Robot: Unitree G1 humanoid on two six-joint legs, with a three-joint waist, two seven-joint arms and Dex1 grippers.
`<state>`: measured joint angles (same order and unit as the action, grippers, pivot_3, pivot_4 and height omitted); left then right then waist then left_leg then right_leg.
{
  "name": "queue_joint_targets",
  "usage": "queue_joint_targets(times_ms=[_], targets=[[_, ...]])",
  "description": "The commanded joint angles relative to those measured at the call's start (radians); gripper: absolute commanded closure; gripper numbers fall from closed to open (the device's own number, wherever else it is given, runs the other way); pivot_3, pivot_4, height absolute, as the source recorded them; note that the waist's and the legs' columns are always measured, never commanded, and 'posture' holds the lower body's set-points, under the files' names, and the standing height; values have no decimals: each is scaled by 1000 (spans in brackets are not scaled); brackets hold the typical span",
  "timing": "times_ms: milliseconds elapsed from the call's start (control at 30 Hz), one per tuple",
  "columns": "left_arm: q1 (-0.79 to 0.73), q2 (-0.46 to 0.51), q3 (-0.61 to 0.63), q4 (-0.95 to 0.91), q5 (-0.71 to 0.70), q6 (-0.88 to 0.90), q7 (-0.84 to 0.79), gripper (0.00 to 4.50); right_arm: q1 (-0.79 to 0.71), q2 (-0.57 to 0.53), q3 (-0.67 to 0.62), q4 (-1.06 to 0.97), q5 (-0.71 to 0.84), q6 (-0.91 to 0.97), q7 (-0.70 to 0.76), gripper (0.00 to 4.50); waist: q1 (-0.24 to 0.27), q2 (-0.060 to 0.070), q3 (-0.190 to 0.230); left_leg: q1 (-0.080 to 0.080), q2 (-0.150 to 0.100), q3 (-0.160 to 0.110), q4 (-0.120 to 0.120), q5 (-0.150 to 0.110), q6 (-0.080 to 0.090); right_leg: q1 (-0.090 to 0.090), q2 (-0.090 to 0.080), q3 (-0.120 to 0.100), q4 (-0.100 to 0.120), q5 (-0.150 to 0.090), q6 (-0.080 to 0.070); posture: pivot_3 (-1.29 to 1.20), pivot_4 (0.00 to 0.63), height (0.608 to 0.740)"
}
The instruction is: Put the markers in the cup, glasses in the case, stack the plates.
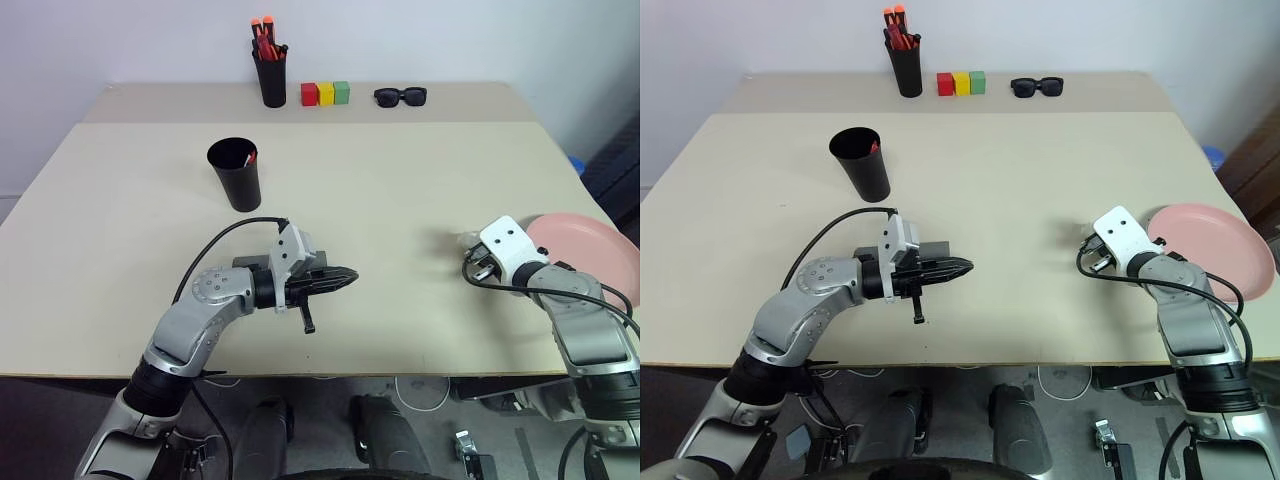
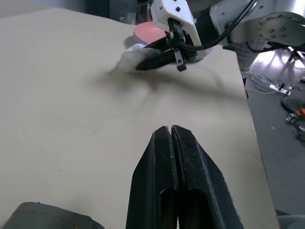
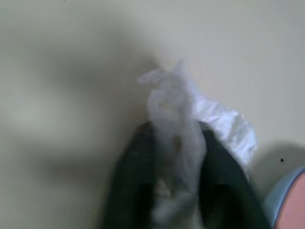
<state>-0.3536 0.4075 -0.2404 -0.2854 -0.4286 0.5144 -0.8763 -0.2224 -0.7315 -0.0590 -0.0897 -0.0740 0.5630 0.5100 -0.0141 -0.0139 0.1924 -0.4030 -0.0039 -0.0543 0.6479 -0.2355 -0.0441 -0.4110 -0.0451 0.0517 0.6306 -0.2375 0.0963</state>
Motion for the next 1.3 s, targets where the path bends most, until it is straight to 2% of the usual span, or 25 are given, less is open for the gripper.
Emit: queue_joint_targets(times_ms=[33,167,333,433,600,700,833,1033,1167,1300], targets=[[-13,-13,10,-35,-37,-5,-17,4500,7,-58,-43,-105,-46,22,-26,4400,1,0,0,0,0,0,0,0,0,0,0,0,0,0,0,0,150,740],[-39,-27,0,-12,-45,-9,-38,4500,36,-137,-164,-191,-64,150,-30,4400,3,0,0,-1,0,0,0,0,0,0,0,0,0,0,0,0,150,740],[-68,-54,-17,27,-36,-24,-56,4500,113,-206,-230,-185,-73,231,-10,4400,2,0,0,-1,0,-1,0,0,0,0,0,0,-1,0,0,0,150,740],[-81,-64,-20,54,-23,-41,-61,4500,129,-213,-232,-166,-69,222,-7,3413,-4,0,0,-1,0,0,0,0,0,0,0,0,-1,0,0,0,150,740],[-69,-55,4,62,-15,-55,-55,4500,101,-217,-200,-181,-56,169,15,1055,-5,1,0,0,0,0,0,0,0,0,0,0,0,0,0,0,150,740],[-57,-34,37,68,-6,-64,-36,4500,44,-203,-181,-160,-39,108,25,1055,-5,1,0,0,0,0,0,0,0,0,0,0,0,-1,0,0,150,740],[-49,10,124,94,15,-79,27,4500,-78,-128,-161,-135,51,27,55,1055,-8,1,0,0,0,0,0,0,0,0,1,0,0,0,0,0,150,740],[6,149,392,150,54,-123,174,4500,-182,42,-171,-62,270,-62,172,1055,-6,0,1,-1,1,-1,-2,0,0,-1,1,-1,0,0,1,0,150,740],[80,232,501,148,76,-124,220,4500,-224,52,-143,44,325,-92,253,1055,2,0,1,-1,0,-1,-1,0,1,-1,-1,-1,-1,0,1,0,150,740],[158,259,549,121,82,-125,241,4500,-266,49,-111,162,319,-135,285,1055,1,0,1,-1,0,0,-1,0,1,0,-2,-1,-1,-1,1,0,150,740]])
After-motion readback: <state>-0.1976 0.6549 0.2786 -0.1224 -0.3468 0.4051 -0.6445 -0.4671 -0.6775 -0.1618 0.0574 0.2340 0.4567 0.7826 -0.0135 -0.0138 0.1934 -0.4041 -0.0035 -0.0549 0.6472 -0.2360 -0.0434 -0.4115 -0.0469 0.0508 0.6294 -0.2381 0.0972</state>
